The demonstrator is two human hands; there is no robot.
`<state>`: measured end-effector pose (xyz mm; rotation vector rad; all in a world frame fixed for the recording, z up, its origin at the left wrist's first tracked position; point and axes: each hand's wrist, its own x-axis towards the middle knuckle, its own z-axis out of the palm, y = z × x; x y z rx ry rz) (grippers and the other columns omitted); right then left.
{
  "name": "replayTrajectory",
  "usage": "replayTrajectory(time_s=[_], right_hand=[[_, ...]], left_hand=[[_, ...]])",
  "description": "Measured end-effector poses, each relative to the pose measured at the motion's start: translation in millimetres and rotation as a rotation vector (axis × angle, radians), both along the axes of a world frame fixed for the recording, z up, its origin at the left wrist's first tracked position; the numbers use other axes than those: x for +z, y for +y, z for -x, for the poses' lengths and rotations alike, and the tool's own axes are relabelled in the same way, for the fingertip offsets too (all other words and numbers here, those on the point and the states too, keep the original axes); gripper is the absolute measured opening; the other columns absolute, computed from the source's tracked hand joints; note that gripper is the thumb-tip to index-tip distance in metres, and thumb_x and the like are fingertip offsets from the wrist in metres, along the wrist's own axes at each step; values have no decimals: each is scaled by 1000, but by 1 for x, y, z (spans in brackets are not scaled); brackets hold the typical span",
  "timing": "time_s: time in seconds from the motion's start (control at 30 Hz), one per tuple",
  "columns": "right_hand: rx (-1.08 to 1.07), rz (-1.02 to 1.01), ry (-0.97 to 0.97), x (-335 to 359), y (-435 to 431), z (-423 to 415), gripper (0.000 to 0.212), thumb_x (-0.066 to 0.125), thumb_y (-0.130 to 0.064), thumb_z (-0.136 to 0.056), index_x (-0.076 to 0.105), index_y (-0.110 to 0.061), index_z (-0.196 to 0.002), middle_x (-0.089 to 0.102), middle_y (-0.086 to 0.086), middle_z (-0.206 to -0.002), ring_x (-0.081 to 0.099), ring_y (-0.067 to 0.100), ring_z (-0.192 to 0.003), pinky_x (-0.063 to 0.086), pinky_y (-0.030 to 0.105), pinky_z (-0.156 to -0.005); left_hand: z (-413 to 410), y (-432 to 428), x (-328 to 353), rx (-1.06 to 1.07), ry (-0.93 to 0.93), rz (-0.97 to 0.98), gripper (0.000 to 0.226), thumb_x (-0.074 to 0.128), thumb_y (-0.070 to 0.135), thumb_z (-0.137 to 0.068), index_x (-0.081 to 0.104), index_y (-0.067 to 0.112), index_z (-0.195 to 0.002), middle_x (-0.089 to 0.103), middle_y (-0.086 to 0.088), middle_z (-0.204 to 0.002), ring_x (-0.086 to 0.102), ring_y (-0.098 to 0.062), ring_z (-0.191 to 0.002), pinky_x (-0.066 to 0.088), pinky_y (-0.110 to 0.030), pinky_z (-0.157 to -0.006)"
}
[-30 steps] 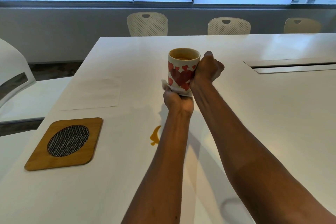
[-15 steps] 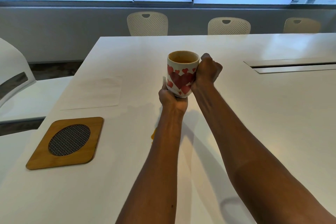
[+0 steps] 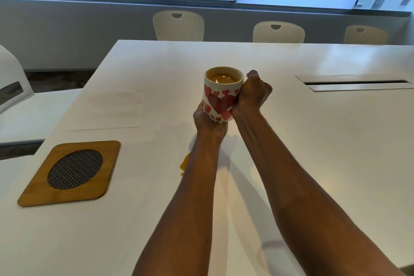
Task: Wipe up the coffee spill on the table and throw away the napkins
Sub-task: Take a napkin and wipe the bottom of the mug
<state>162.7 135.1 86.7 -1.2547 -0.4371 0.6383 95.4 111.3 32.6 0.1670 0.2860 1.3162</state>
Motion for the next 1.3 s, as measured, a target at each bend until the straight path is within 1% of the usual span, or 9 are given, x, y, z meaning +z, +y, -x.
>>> replayTrajectory(time_s=[0.1, 0.2, 0.27, 0.5, 0.67, 0.77, 0.93, 1.13, 1.3], right_hand=[[-35, -4, 21, -3, 1, 1, 40, 51, -20, -90, 45, -21, -50, 52, -6, -49, 56, 11, -50, 50, 28, -54], [-47, -12, 22, -2, 3, 3, 40, 50, -21, -91, 46, -22, -51, 54, -6, -51, 59, 13, -54, 55, 35, -62], [-51, -13, 20, 0, 5, 3, 40, 50, -22, -91, 47, -22, -52, 57, -6, -52, 60, 13, -55, 57, 36, -64], [-76, -31, 24, 12, 9, -1, 42, 51, -21, -91, 45, -23, -50, 54, -7, -50, 57, 12, -52, 55, 35, -62], [-57, -14, 31, 9, 4, -3, 43, 51, -18, -90, 42, -22, -49, 50, -7, -47, 53, 12, -49, 48, 30, -57], [-31, -2, 20, 8, 1, -3, 42, 51, -18, -91, 44, -21, -50, 53, -6, -49, 54, 12, -49, 47, 27, -55], [3, 11, 2, 5, -2, -2, 40, 49, -19, -92, 47, -21, -52, 56, -6, -53, 57, 12, -54, 50, 27, -57], [35, 25, 25, 3, -9, -3, 38, 50, -19, -92, 46, -20, -54, 55, -5, -55, 56, 11, -55, 48, 25, -56], [62, 21, 26, 4, -12, -5, 38, 51, -19, -92, 47, -20, -55, 55, -5, -55, 57, 12, -56, 50, 26, -58]], left_hand=[[-7, -5, -3, 37, -5, 50, 46, 25, 34, -103, 44, 11, -139, 60, -15, -118, 61, -32, -103, 59, -39, -78], [-13, -11, 3, 66, -63, 86, 49, 27, 37, -103, 41, 13, -143, 52, -17, -138, 51, -36, -126, 44, -46, -103], [-17, -16, 7, 96, -78, 84, 48, 27, 38, -103, 41, 14, -143, 50, -17, -141, 48, -37, -129, 38, -50, -109], [-34, -29, 13, 118, -6, 108, 45, 26, 35, -103, 46, 14, -138, 64, -10, -108, 61, -29, -101, 43, -46, -103], [-30, -30, 12, 66, -40, 145, 45, 29, 35, -103, 46, 15, -138, 58, -12, -122, 55, -32, -114, 39, -47, -110], [-25, -29, 13, 60, -71, 117, 45, 26, 35, -103, 44, 17, -140, 56, -14, -127, 52, -35, -123, 41, -48, -106], [-12, -22, 15, 23, -99, 101, 43, 26, 32, -104, 43, 17, -140, 63, -13, -110, 58, -33, -110, 43, -50, -98], [3, -19, 14, -50, 15, 130, 43, 24, 34, -103, 45, 17, -137, 61, -14, -114, 50, -34, -128, 40, -50, -105], [11, -12, 16, -60, 169, 123, 43, 23, 35, -103, 47, 15, -133, 63, -13, -104, 61, -31, -95, 47, -49, -91]])
